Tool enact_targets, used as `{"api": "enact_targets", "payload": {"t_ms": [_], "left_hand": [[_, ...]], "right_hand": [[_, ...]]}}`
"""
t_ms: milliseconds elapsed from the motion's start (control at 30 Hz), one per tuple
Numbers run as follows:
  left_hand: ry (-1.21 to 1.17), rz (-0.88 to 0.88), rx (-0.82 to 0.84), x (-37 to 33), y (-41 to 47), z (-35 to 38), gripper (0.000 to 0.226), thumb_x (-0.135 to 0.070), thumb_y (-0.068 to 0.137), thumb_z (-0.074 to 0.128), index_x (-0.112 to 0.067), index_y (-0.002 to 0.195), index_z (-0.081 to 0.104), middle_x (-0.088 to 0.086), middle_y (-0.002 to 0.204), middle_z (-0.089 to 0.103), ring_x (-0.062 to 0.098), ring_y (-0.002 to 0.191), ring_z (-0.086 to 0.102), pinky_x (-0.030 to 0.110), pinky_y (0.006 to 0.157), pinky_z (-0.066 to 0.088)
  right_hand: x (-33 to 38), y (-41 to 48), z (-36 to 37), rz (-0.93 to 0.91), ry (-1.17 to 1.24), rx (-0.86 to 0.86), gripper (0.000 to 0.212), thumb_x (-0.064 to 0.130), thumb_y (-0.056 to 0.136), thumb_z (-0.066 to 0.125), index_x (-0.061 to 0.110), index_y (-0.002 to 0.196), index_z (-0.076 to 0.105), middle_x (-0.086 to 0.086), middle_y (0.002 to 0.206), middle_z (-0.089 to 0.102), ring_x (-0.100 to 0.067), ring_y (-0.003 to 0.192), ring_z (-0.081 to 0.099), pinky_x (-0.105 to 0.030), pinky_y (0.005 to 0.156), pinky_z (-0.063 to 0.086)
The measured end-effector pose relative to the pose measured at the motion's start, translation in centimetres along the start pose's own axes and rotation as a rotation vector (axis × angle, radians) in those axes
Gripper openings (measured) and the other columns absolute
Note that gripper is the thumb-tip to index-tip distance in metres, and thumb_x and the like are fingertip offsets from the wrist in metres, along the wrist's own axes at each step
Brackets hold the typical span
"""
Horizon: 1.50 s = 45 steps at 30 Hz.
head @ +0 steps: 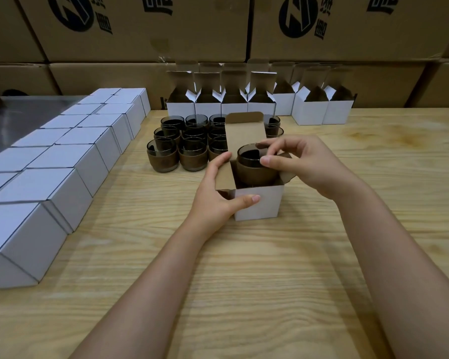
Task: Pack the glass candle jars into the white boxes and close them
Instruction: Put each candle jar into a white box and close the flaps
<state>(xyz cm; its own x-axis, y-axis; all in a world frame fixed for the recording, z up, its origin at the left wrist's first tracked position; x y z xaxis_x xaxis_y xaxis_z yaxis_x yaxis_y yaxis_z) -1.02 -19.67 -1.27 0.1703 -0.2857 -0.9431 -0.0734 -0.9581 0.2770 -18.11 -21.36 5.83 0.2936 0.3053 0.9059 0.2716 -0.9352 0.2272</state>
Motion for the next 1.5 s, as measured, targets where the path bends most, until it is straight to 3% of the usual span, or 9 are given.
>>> {"api": "enact_targets", "payload": {"t_ms": [200,333,533,733,867,1033,1167,1300,1500], "left_hand": [[0.007,0.013,-0.001,-0.1,0.0,0.0,0.092,-0.022,0.063,0.089,-0.034,0.139,0.04,-0.025,0.128,0.048,-0.001,0.121,0.049,0.034,0.104,0.046],[0.016,0.022,-0.006,-0.1,-0.1,0.0,0.092,-0.021,0.063,0.089,-0.032,0.14,0.04,-0.032,0.122,0.046,-0.014,0.115,0.047,0.025,0.101,0.045],[0.013,0.037,-0.007,-0.1,0.1,0.0,0.092,-0.023,0.063,0.088,-0.033,0.14,0.04,-0.031,0.122,0.048,-0.016,0.111,0.048,0.01,0.091,0.046],[0.023,0.052,-0.01,-0.1,0.1,0.0,0.091,-0.022,0.064,0.088,-0.032,0.14,0.039,-0.031,0.123,0.047,-0.019,0.113,0.045,0.006,0.091,0.043],[0.016,0.05,-0.01,0.0,0.1,0.0,0.09,-0.018,0.064,0.088,-0.032,0.139,0.04,-0.033,0.12,0.047,-0.021,0.107,0.047,0.007,0.09,0.044],[0.004,0.031,-0.002,0.1,0.1,0.0,0.088,-0.021,0.065,0.087,-0.039,0.137,0.039,-0.036,0.121,0.045,-0.021,0.109,0.046,0.011,0.089,0.046],[-0.006,0.031,0.001,0.0,0.1,0.0,0.088,-0.021,0.064,0.087,-0.039,0.136,0.039,-0.035,0.12,0.046,-0.022,0.107,0.047,0.003,0.083,0.044],[-0.005,0.047,0.0,-0.1,0.1,0.1,0.088,-0.02,0.064,0.088,-0.038,0.136,0.04,-0.033,0.124,0.046,-0.021,0.111,0.045,0.004,0.088,0.042],[-0.035,0.009,-0.011,0.0,0.0,0.1,0.114,-0.017,0.063,0.089,-0.038,0.148,0.015,-0.04,0.124,0.044,-0.014,0.119,0.045,0.017,0.1,0.043]], "right_hand": [[-0.2,-0.2,0.4,-0.051,-0.187,0.081,0.009,0.016,0.078,0.076,0.021,0.073,0.071,0.022,0.102,0.06,0.021,0.092,0.055,-0.001,0.072,0.043],[-0.3,-0.4,0.9,-0.064,-0.313,0.157,0.012,0.019,0.078,0.076,0.028,0.073,0.071,0.014,0.119,0.059,0.001,0.117,0.053,-0.031,0.104,0.042],[0.4,-0.6,1.3,-0.135,-0.517,0.173,0.012,0.024,0.085,0.069,0.023,0.074,0.069,0.016,0.124,0.047,-0.006,0.117,0.045,-0.04,0.105,0.038],[0.2,-0.4,1.5,-0.136,-0.65,0.254,0.017,0.02,0.091,0.06,0.016,0.077,0.068,0.012,0.102,0.06,0.0,0.097,0.053,-0.037,0.12,0.002],[0.3,-0.7,0.9,-0.201,-0.195,0.045,0.017,0.018,0.088,0.056,0.013,0.091,0.071,0.002,0.115,0.064,-0.002,0.109,0.056,-0.021,0.097,0.043],[-3.6,-0.9,-0.1,-0.061,0.75,-0.403,0.031,0.014,0.09,0.048,0.021,0.119,0.058,0.0,0.128,0.058,-0.019,0.117,0.059,-0.036,0.089,0.05],[-6.5,-0.9,1.9,0.15,0.893,-0.34,0.042,0.024,0.096,0.046,0.015,0.138,0.045,-0.011,0.124,0.061,-0.025,0.11,0.059,-0.038,0.094,0.048],[-6.0,-0.7,3.5,0.166,0.775,-0.139,0.053,0.045,0.089,0.048,0.014,0.133,0.052,-0.012,0.124,0.063,-0.027,0.115,0.06,-0.039,0.092,0.052],[-6.3,-0.5,3.6,0.163,0.716,-0.143,0.019,0.018,0.095,0.052,0.03,0.105,0.062,0.002,0.098,0.074,-0.016,0.089,0.071,-0.027,0.068,0.056]]}}
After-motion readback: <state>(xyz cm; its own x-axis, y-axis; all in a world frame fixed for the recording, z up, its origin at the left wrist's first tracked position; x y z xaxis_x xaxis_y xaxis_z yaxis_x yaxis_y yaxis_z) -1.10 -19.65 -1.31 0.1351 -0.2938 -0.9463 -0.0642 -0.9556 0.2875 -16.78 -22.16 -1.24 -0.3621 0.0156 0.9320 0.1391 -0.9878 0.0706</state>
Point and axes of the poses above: each hand's wrist, its own y-axis towards the middle knuckle, its own z-axis out of the palm, x = y × z, the point moved 5 cm from there along y, towards the middle knuckle
